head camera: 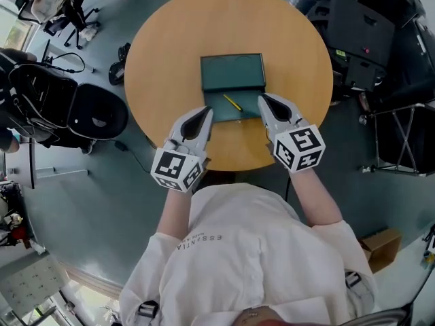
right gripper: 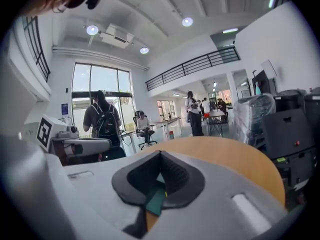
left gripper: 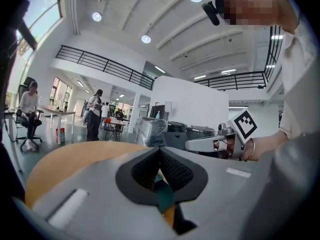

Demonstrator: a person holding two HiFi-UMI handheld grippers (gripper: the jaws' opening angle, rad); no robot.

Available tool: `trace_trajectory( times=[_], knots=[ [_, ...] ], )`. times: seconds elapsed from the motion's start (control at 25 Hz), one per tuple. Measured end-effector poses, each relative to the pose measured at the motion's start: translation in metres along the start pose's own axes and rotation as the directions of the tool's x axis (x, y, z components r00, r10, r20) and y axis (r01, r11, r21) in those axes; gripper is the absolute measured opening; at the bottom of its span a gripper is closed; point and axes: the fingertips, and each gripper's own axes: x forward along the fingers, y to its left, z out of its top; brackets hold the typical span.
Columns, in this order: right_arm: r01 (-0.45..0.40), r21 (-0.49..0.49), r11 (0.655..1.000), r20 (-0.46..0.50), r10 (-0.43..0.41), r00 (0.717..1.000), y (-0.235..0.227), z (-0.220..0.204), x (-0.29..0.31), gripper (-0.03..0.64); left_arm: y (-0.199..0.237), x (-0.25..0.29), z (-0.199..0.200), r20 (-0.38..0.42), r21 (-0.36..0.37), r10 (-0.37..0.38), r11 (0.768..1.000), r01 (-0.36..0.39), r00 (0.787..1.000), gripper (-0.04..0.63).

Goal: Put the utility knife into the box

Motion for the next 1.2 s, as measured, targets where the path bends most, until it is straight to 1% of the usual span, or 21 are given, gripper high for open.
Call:
trace_trajectory(
  times=[0.12,0.24,0.36,0.48,0.52,0.6,0.72,0.8,0.88,1.0,1.12,1.2],
  knots=[
    [-0.011,-0.043,0.999,0.02,0.012,1.0,0.009,-0.004,-0.025,-0.008,-0.02,-0.015,-0.003,0.017,0.006,0.019,1.0,-0.02,1.0,0.014],
    [-0.021,-0.09,0.996,0.039,0.024,0.999,0.016,-0.009,-0.053,-0.008,-0.037,-0.035,-0.021,-0.001,-0.014,0.058,0.998,-0.058,0.998,0.014],
    [-0.039,-0.152,0.988,0.099,0.054,0.994,0.024,-0.009,-0.085,-0.008,-0.052,-0.057,-0.037,0.001,-0.041,0.107,0.993,-0.106,0.994,0.014],
    [-0.042,-0.215,0.976,0.15,0.076,0.986,0.037,-0.012,-0.114,-0.008,-0.067,-0.081,-0.036,0.034,-0.051,0.141,0.989,-0.139,0.989,0.014],
    [-0.04,-0.219,0.975,0.156,0.075,0.985,0.042,-0.013,-0.123,-0.008,-0.073,-0.09,-0.032,0.043,-0.045,0.143,0.989,-0.141,0.989,0.014],
    [-0.037,-0.194,0.98,0.152,0.067,0.986,0.05,-0.018,-0.136,-0.008,-0.085,-0.105,-0.027,0.049,-0.019,0.139,0.99,-0.139,0.989,0.014],
    [-0.038,-0.164,0.986,0.135,0.06,0.989,0.051,-0.033,-0.15,-0.008,-0.101,-0.113,-0.032,0.045,0.006,0.126,0.992,-0.127,0.991,0.014],
    [-0.028,-0.189,0.982,0.118,0.051,0.992,0.051,-0.042,-0.156,-0.008,-0.105,-0.116,-0.036,0.056,-0.007,0.137,0.991,-0.137,0.989,0.014],
    [-0.011,-0.238,0.971,0.11,0.038,0.993,0.053,-0.045,-0.162,-0.008,-0.106,-0.118,-0.037,0.069,-0.027,0.147,0.989,-0.145,0.987,0.014],
    [0.009,-0.269,0.963,0.109,0.021,0.994,0.057,-0.049,-0.171,-0.008,-0.117,-0.121,-0.042,0.068,-0.017,0.117,0.993,-0.116,0.991,0.014],
    [0.024,-0.254,0.967,0.1,0.002,0.995,0.064,-0.056,-0.182,-0.008,-0.134,-0.131,-0.05,0.054,0.004,0.076,0.997,-0.077,0.996,0.014],
    [0.032,-0.248,0.968,0.092,-0.01,0.996,0.074,-0.063,-0.19,-0.008,-0.141,-0.146,-0.056,0.044,0.0,0.061,0.998,-0.061,0.997,0.014]
  ],
)
